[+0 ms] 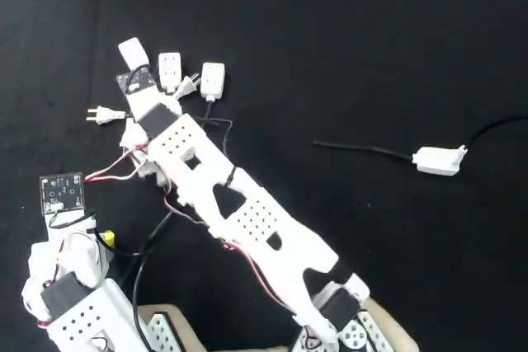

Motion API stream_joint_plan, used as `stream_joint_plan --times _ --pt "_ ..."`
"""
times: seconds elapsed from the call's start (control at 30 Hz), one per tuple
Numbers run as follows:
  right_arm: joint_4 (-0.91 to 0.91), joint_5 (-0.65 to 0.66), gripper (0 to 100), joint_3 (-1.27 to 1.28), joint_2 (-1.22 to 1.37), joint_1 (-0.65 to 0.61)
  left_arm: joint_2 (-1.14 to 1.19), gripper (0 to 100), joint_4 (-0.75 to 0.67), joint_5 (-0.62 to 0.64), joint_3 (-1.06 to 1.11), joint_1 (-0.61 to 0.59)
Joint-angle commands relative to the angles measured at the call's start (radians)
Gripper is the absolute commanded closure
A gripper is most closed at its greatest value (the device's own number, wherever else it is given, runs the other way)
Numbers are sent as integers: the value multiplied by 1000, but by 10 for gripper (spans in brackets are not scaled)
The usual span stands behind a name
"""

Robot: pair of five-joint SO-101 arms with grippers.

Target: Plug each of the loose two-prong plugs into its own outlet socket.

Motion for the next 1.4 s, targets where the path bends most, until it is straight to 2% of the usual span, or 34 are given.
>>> stream_joint_plan --times 0.0,0.17,0.5,0.63,0.77,0.93,1.1,1.27,1.37 --pt "43 25 987 -87 -13 -12 -2 712 -5 -6 -5 13" --pt "43 40 987 -108 -70 6 -2 712 -5 -6 -5 13" --pt "44 123 987 -104 -346 83 -2 712 -6 -6 -4 39" --pt "46 149 987 -4 -484 135 -2 712 -6 -5 -4 38" --pt "44 209 987 295 -737 183 -2 712 -6 -5 -4 38" --pt "43 267 987 768 -1171 213 -2 712 -6 -5 -2 38" --pt "43 358 987 1205 -1544 324 -2 712 -5 -8 -2 38" --pt "18 479 987 1662 -1733 451 -2 712 -3 -9 -2 38" --pt "-107 520 987 1922 -1771 491 -2 712 -3 -9 -2 38"
